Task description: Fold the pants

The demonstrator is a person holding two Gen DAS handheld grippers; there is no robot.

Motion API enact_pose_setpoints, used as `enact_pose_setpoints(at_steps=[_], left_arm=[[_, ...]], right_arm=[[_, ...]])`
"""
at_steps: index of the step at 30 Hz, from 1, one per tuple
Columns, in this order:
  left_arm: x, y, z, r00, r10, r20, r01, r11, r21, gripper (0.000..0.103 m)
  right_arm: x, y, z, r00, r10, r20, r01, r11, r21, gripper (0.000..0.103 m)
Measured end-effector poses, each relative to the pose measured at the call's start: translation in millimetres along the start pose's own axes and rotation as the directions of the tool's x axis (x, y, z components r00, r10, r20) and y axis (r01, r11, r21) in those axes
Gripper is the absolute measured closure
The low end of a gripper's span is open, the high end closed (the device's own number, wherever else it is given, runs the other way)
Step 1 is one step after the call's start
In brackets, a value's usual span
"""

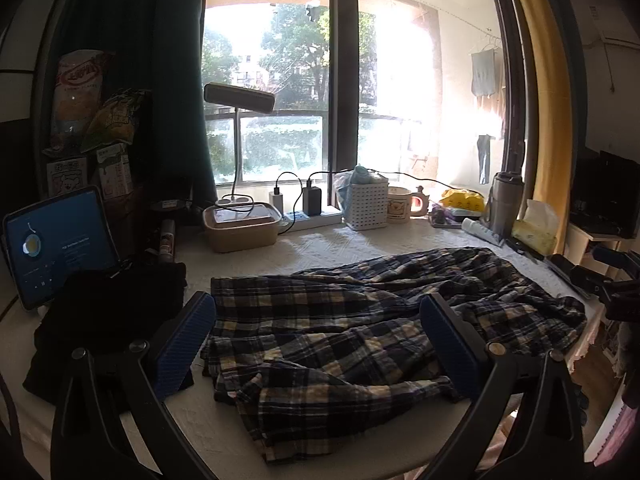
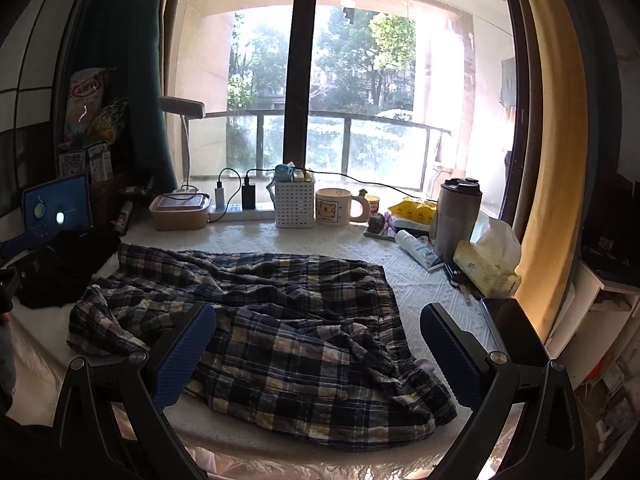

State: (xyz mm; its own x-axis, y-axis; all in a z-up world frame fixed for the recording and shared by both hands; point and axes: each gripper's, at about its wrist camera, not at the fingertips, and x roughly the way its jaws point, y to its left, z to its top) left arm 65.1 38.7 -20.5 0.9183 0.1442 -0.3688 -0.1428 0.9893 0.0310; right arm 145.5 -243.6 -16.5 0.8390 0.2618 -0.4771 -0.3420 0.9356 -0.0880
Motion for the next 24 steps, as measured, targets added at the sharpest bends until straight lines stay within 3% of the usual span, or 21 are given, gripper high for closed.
enact_pose_setpoints(at_steps=[3,5,7,12,15,18,24], left_arm=[[34,12,3,0.998,0.051,-0.032,-0.05,0.999,0.021,0.002],[62,22,-2,0.991,0.022,-0.133,-0.024,1.0,-0.015,0.002],[85,36,-6,0.973,0.008,-0.232,-0.015,0.999,-0.028,0.002],[133,73,-9,0.925,-0.006,-0.379,-0.037,0.994,-0.107,0.002],[158,87,-8,0.906,-0.026,-0.423,-0.038,0.989,-0.142,0.002],[183,97,-5,0.897,-0.048,-0.44,-0.026,0.987,-0.16,0.002],[232,101,-8,0.846,-0.111,-0.521,0.036,0.988,-0.152,0.002]], right_arm=[[28,-13,-1,0.999,0.01,-0.049,-0.009,1.0,0.015,0.0],[46,-19,1,0.997,0.001,-0.078,0.0,1.0,0.005,0.0],[65,-27,4,0.994,0.002,-0.109,-0.002,1.0,0.002,0.0],[104,-50,22,0.986,-0.004,-0.167,0.005,1.0,0.0,0.0],[124,-62,32,0.982,0.006,-0.187,-0.006,1.0,-0.003,0.0],[151,-74,40,0.972,0.035,-0.231,-0.036,0.999,-0.002,0.0],[214,-95,59,0.932,0.135,-0.336,-0.128,0.991,0.043,0.0]])
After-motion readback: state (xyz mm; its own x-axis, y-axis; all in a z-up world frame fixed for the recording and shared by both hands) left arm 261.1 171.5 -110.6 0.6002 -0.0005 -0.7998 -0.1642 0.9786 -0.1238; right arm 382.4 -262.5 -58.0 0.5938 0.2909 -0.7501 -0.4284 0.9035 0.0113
